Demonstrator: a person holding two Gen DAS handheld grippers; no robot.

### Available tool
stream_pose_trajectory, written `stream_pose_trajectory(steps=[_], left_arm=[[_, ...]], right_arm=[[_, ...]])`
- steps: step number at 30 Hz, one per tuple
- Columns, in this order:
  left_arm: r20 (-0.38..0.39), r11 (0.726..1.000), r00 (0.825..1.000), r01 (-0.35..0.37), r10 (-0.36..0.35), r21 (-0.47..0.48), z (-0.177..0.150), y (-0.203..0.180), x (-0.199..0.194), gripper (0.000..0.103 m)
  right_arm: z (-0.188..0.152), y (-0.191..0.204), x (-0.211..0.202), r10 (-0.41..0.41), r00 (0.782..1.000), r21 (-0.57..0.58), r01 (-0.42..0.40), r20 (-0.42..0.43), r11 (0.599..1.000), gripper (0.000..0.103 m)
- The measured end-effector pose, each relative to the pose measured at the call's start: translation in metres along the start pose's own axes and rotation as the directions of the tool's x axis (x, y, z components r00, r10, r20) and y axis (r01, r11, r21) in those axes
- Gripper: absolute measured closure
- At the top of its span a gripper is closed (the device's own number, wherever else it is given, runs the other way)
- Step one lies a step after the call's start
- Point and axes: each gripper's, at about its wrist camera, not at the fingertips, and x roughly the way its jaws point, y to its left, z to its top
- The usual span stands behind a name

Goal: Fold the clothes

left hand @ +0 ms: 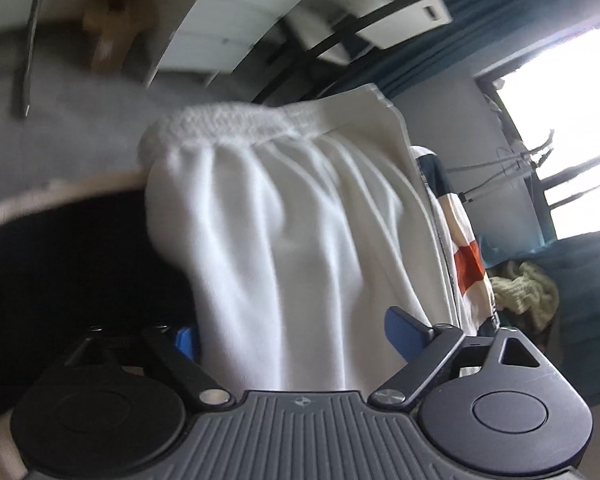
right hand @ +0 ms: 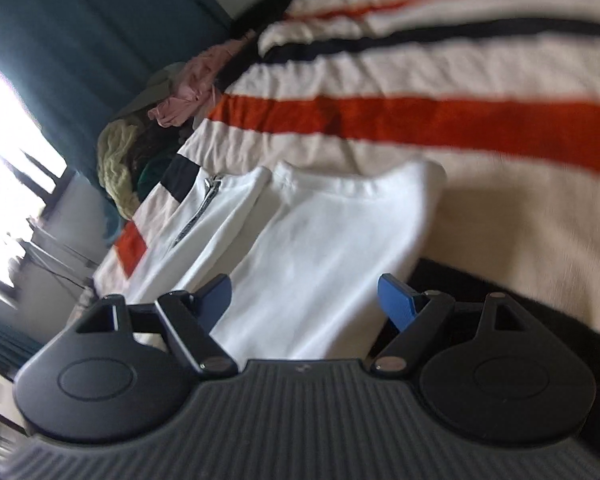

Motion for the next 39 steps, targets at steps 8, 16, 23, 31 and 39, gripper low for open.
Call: stream_pose_trajectory(steps=[8,16,23,31,39], left_arm=[[0.009,0.996,1.0,0.009,-0.008,-0.086,0.004,0.022,0.001,0.018],[0.104,0.988,0.995,0.015,0.001,-0.152,0.009,0.038,-0.002,0.047],[0.106,0.987,0.994,0.042,-0.026,-0.155,0.019,0.046,0.007,0.086],[0.149,0.986,0.986,0.099,-0.079,-0.136,0.02,0.048,-0.007,0.095],[0.211,0.989,0.967,0.144,-0.146,0.025,0.04,-0.012,-0.04,0.096]], right_arm=[[0.033,-0.066,0.002,0.012,1.0,0.288,-0.009,-0.008,0.958,0.02],[0.032,-0.082,0.05,-0.009,0.996,0.415,0.046,-0.091,0.909,0.052],[0.033,-0.062,0.081,-0.101,0.992,0.338,0.122,-0.08,0.933,0.092],[0.038,-0.049,0.05,-0.04,0.997,0.281,0.02,0.067,0.959,0.098],[0.053,0.007,0.014,-0.022,0.986,0.114,0.003,0.167,0.993,0.098]])
